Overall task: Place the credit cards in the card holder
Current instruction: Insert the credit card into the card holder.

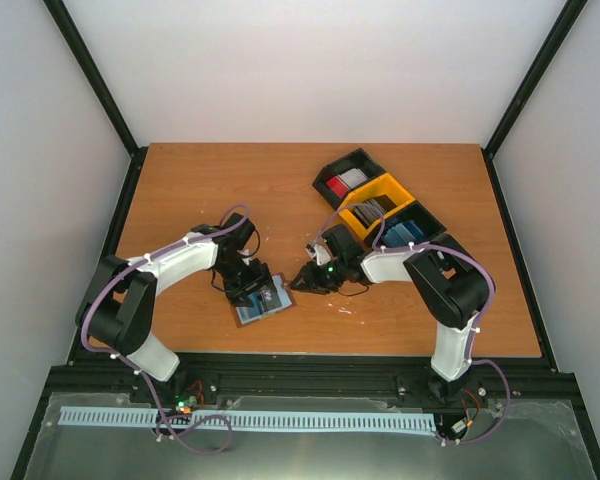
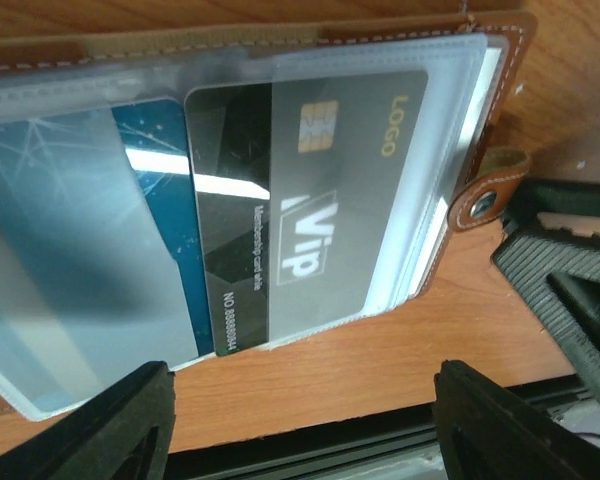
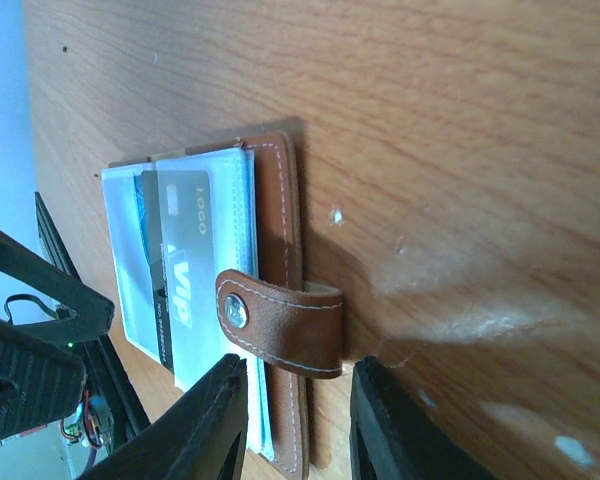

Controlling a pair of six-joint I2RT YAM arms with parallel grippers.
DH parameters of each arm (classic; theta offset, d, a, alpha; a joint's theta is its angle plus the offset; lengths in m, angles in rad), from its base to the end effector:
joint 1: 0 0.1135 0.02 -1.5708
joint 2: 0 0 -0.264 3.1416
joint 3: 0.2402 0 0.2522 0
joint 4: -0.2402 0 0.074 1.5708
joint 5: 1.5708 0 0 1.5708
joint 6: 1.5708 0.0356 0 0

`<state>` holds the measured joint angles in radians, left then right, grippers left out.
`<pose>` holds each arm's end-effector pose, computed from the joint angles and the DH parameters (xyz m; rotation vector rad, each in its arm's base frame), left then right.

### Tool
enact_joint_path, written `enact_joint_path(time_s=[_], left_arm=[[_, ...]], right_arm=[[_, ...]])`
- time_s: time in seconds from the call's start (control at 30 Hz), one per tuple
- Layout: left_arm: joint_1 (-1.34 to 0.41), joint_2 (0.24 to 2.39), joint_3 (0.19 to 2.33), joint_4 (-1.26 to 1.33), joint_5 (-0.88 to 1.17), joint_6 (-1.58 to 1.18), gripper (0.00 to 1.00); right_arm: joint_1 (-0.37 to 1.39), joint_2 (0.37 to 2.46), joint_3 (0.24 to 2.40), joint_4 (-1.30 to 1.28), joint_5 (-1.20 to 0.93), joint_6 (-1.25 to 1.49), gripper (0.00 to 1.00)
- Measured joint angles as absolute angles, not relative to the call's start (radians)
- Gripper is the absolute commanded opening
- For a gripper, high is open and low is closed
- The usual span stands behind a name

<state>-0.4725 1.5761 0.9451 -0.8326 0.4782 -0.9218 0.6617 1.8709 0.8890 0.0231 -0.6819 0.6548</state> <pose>0.2293 -0.1356 0.1764 0.5981 -2.7848 0.6304 0.2563 0.2281 0.1121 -0.3202 2.7702 1.3134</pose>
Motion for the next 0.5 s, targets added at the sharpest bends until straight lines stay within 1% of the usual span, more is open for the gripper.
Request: enact_joint_path(time_s=[0.13,0.27,0.33,0.37,0.43,0.5], left_arm=[[-0.472,1.590,0.941,-0.805,0.475,-0.929,0.67],[-0.472,1.625,0.936,-0.785,0.456,-0.930,0.69],[-0.472,1.638,0.932,-0.781,0.450,-0.930,0.69],[-0.472,1.641,0.932,-0.779,0.451,-0.929,0.65],[-0.472,1.644,0.932,-0.776,0.455,-0.929,0.54],[-0.472,1.653,0.932,-0.767,0.463,-0.923,0.47]], right_arm=[[0.675,1.871,0.889,0.023,-0.682,0.655,0.30],[0.678,1.871,0.889,0.023,-0.682,0.652,0.30],[0.679,1.871,0.890,0.022,-0.682,0.651,0.30],[0.679,1.871,0.891,0.021,-0.681,0.651,0.30],[0.681,1.871,0.891,0.019,-0.681,0.650,0.30],[0.685,1.871,0.892,0.018,-0.681,0.649,0.30]])
